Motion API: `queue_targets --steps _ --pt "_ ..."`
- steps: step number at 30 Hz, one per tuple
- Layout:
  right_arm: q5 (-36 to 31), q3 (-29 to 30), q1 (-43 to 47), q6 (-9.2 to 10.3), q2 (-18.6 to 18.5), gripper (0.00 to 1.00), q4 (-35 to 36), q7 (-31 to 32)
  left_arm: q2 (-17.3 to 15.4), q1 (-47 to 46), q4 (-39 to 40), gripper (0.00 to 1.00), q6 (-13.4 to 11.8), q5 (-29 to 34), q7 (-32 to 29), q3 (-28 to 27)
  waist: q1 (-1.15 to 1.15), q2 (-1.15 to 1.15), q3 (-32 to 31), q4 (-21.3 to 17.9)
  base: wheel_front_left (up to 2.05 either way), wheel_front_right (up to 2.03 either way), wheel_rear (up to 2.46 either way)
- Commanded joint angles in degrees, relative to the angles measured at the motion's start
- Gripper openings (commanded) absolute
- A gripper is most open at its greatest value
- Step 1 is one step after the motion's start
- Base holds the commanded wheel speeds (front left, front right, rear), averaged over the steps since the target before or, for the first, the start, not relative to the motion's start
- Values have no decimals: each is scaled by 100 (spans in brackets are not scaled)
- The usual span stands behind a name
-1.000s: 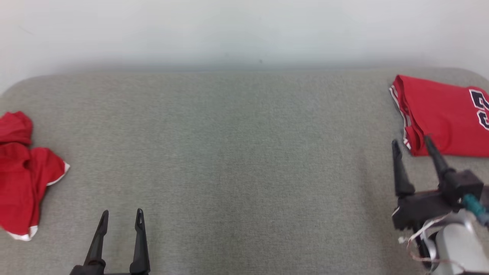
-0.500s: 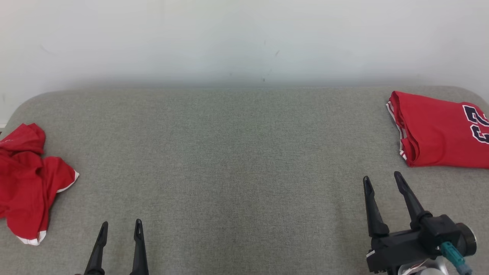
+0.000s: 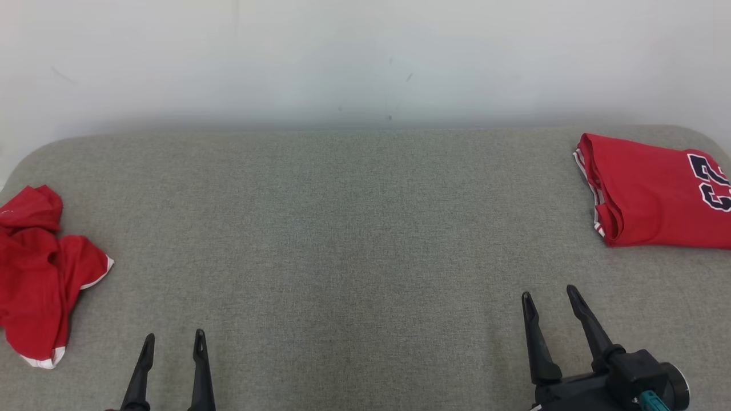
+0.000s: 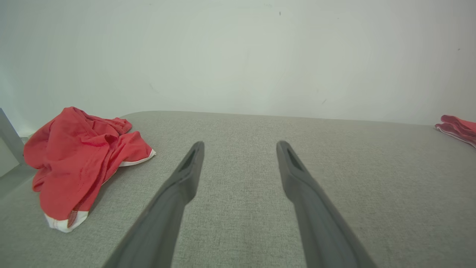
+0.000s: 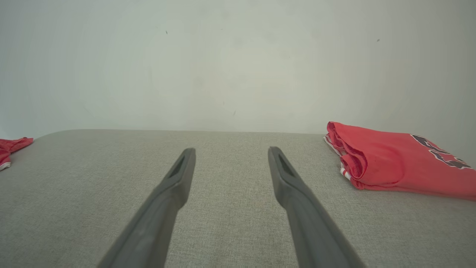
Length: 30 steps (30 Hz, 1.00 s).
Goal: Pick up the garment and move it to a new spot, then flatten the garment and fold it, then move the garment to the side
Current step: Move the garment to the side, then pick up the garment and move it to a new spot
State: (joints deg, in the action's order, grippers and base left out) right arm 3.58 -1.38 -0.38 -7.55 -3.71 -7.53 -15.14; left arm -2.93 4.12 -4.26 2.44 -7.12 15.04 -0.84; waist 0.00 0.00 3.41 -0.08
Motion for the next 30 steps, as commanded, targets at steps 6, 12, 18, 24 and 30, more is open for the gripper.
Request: queue_targets --steps 6,12,18,24,30 --pt "-22 -9 141 15 68 100 -87 -8 8 53 -187 100 -23 80 10 -50 0 0 -53 29 0 0 0" --pt "-51 40 170 15 84 100 -180 -7 7 45 -276 100 10 229 10 -21 0 0 -88 37 0 0 0" --pt "-15 103 201 15 90 100 -241 -7 8 41 -307 100 47 335 10 -1 0 0 -106 30 0 0 0" --pt "53 78 260 15 90 100 -280 -7 8 27 -341 100 52 381 10 9 0 0 -103 -3 0 0 0" --pt "66 54 256 15 90 100 -310 -7 8 16 -337 100 46 374 10 10 0 0 -89 -11 0 0 0"
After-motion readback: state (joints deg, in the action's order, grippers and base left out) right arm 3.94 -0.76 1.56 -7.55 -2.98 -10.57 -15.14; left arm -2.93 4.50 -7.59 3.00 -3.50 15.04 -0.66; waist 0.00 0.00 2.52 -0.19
